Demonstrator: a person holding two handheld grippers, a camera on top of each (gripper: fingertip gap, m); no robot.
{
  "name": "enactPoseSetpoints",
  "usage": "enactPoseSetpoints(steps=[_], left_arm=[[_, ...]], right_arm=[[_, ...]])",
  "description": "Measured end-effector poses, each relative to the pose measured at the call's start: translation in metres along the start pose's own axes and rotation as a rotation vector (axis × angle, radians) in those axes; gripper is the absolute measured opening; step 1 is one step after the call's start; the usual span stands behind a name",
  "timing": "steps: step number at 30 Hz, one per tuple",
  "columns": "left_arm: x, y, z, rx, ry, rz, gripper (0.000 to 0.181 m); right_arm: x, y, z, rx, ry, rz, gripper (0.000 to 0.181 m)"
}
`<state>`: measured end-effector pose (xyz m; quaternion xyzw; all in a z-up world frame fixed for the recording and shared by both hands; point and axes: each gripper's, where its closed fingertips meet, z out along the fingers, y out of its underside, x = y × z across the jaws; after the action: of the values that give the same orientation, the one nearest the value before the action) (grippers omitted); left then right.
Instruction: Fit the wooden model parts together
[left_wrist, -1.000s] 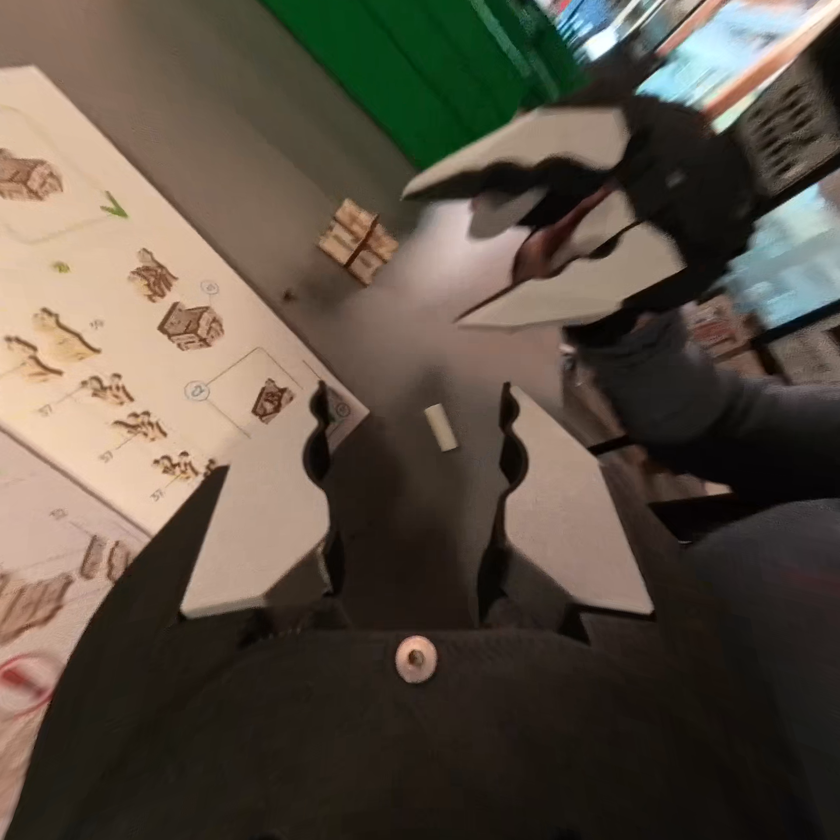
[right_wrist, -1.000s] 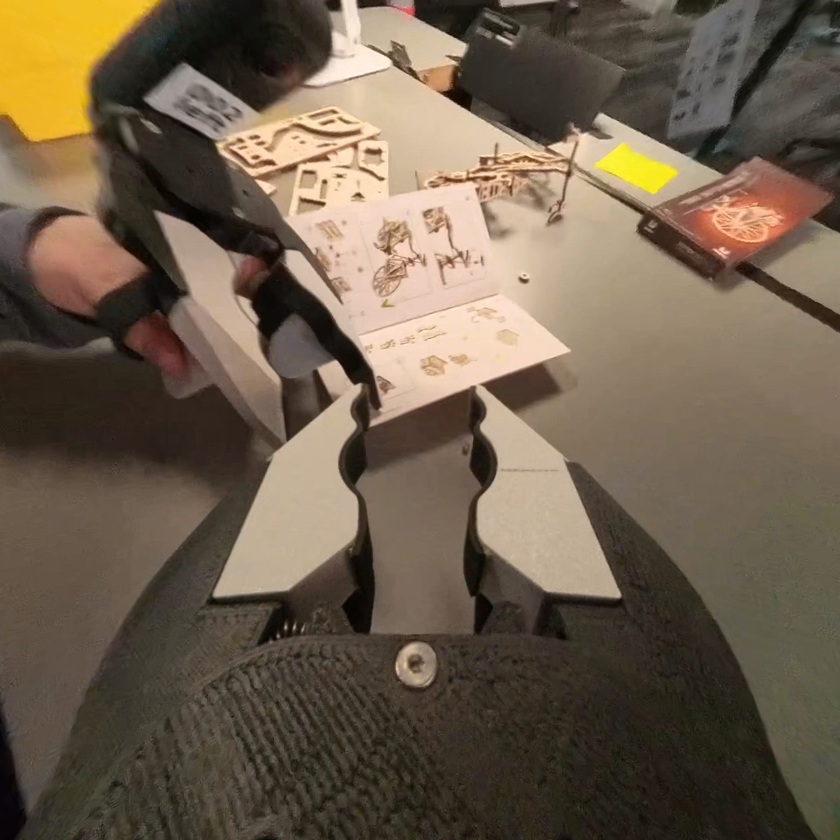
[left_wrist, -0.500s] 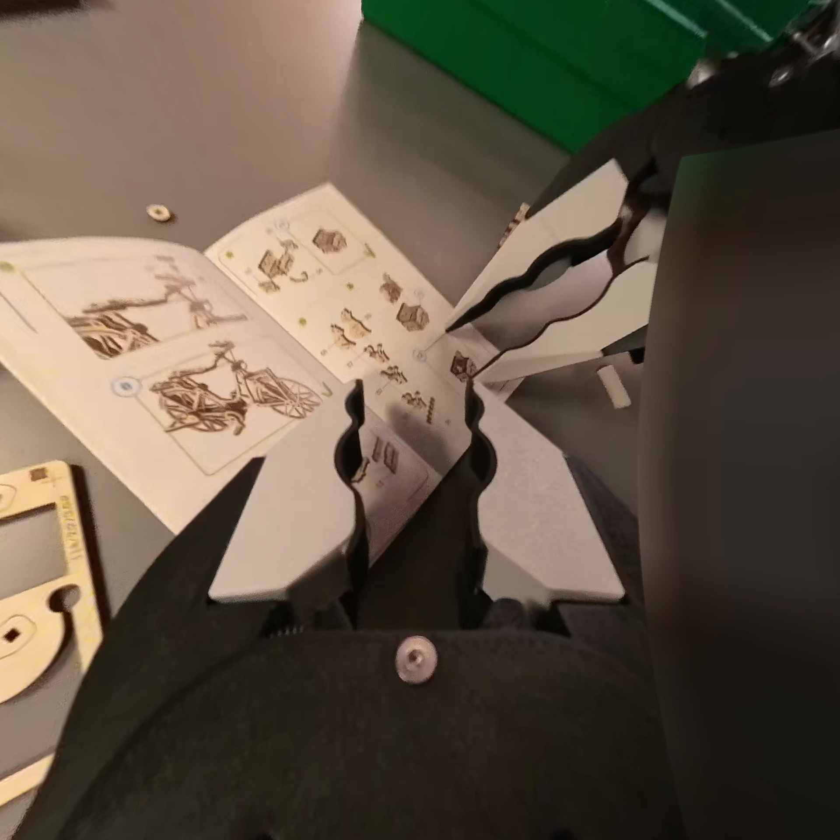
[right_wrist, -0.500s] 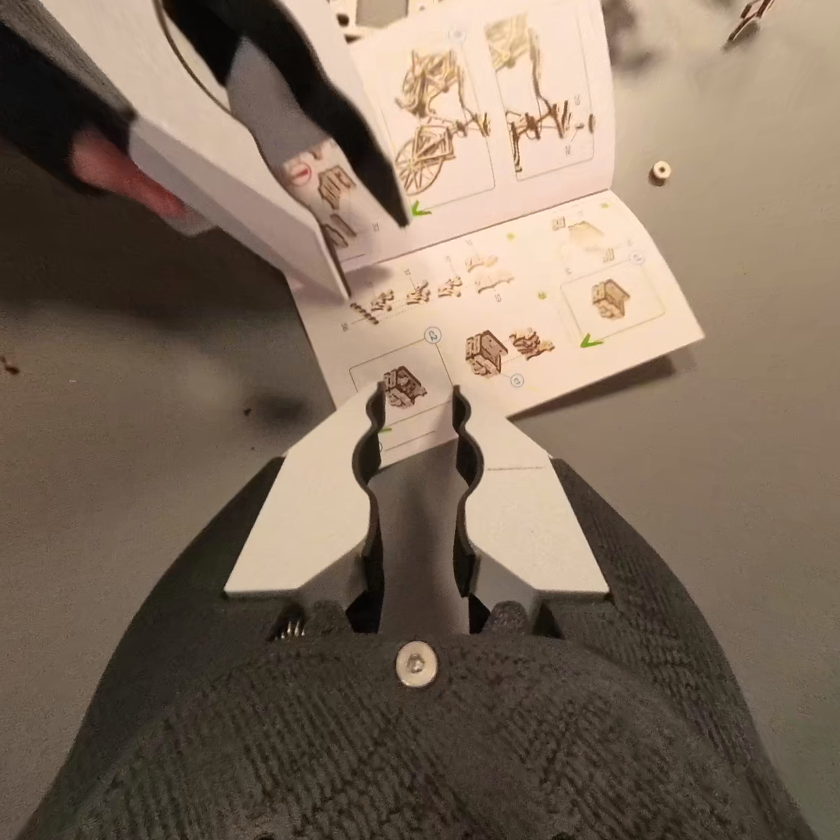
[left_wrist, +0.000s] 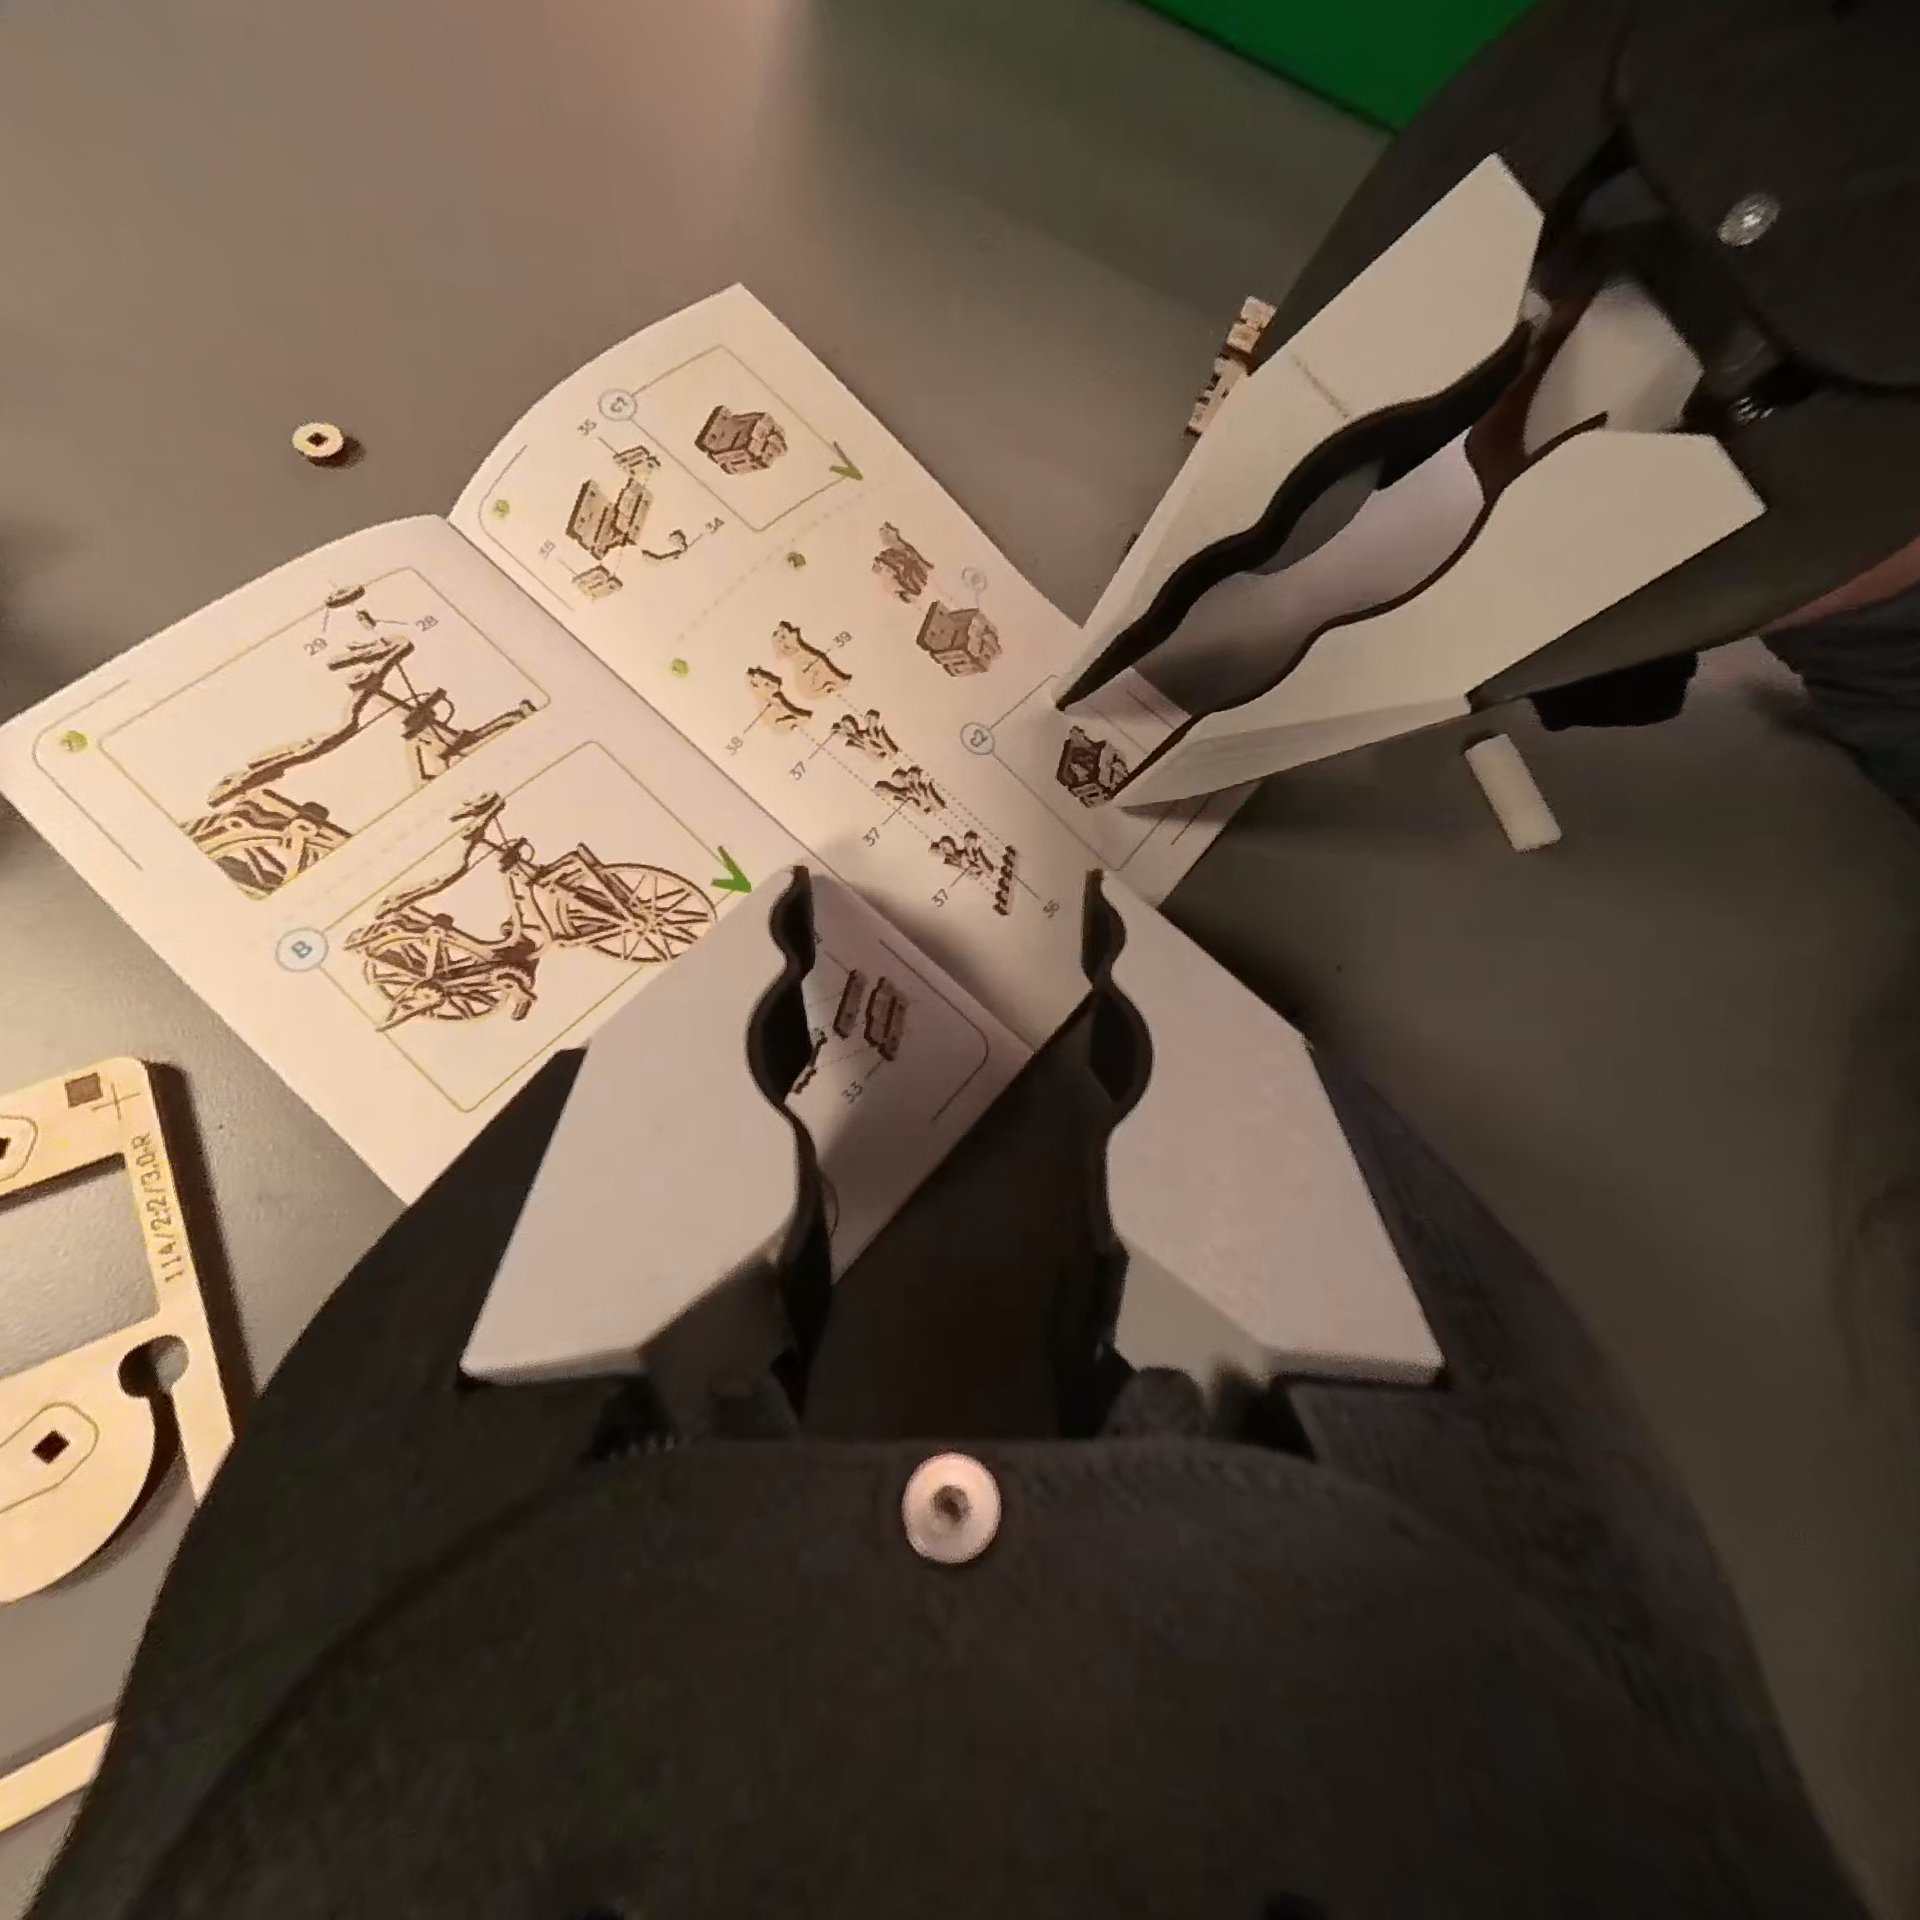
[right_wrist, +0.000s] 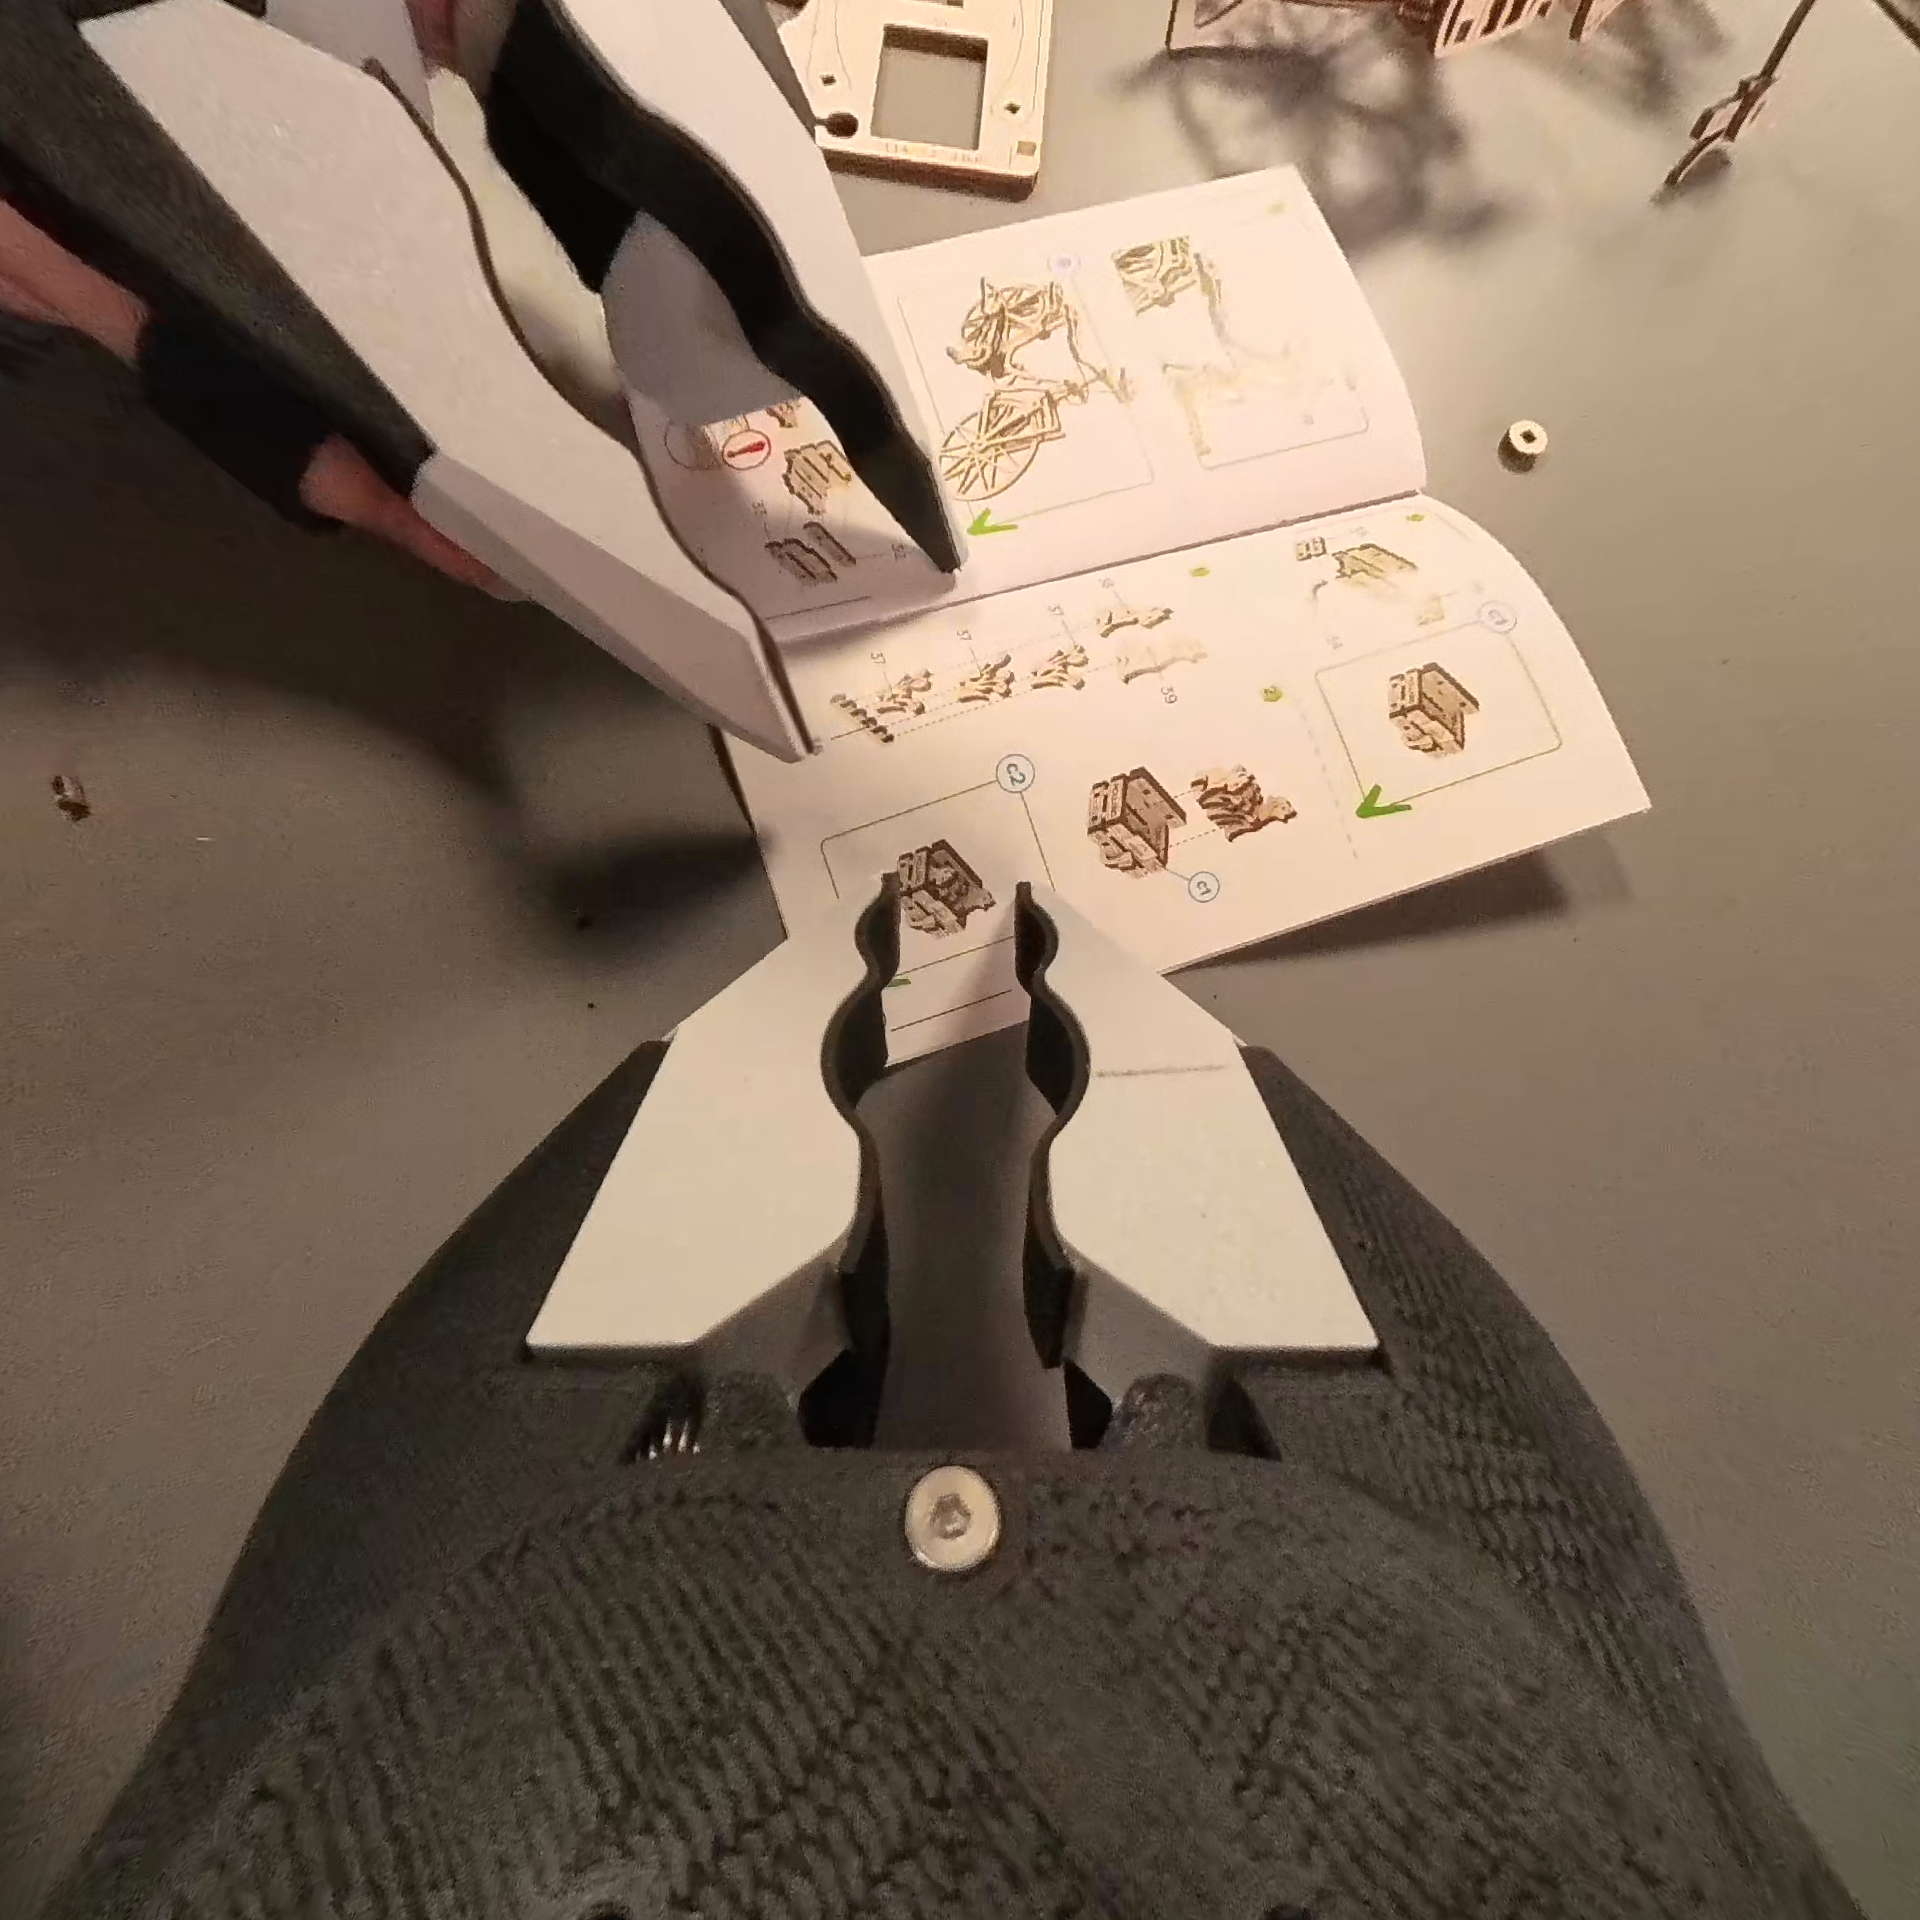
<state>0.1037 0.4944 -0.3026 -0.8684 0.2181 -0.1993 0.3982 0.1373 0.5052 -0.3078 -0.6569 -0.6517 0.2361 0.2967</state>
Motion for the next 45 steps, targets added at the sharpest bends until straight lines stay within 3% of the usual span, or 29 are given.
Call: enactPoseSetpoints(steps=[40,45], left_arm=[[0.015,0.003,-0.001,-0.009,0.105,0.055,0.065],[0.016,-0.012,-0.015,0.070,0.120,0.054,0.067]], right_arm=[[0.006,0.004,-0.003,-0.001,0.007,0.033,0.026],[0.005,-0.003,-0.007,0.044,0.003,0.015,0.032]])
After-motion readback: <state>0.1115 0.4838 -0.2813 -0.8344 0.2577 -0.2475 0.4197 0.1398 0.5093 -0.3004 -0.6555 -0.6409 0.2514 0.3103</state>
